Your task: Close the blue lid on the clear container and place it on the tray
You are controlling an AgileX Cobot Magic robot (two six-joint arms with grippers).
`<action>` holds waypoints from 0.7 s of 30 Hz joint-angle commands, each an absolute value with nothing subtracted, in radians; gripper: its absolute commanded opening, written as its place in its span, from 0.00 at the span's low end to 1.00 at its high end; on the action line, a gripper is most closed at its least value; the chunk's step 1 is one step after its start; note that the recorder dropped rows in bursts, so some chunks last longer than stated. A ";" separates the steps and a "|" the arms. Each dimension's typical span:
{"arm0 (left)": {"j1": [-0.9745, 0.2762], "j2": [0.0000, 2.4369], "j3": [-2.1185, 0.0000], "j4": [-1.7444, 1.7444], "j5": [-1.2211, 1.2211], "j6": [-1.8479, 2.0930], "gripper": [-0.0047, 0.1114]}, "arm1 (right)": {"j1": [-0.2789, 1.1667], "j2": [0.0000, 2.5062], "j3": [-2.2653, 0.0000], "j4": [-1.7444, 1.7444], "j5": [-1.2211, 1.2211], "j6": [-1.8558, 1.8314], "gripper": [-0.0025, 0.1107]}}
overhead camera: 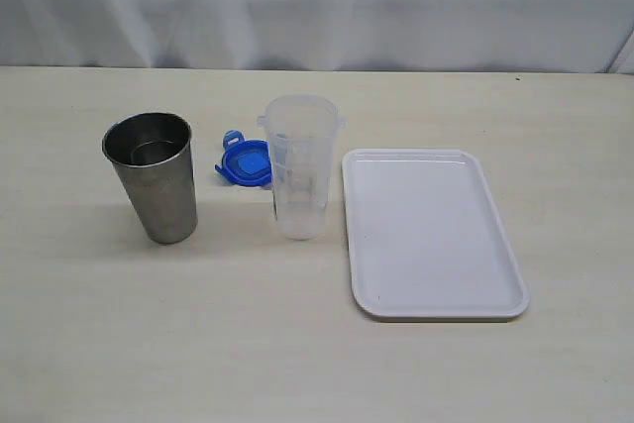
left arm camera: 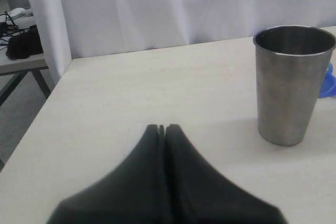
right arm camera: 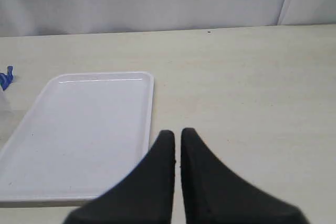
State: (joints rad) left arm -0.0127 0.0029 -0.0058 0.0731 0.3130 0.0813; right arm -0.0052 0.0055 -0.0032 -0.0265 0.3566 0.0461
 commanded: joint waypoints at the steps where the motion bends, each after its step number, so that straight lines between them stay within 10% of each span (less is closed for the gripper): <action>1: -0.012 0.000 0.000 0.078 0.305 0.082 0.04 | -0.010 0.000 0.000 -0.022 0.344 0.046 0.06; 21: -0.012 0.000 0.000 -0.086 -0.198 -0.274 0.04 | -0.010 0.000 0.000 -0.022 0.344 0.046 0.06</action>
State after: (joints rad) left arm -0.0127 0.0029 -0.0058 -0.1165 -0.1535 -0.1879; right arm -0.0052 0.0055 -0.0032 -0.0265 0.3566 0.0461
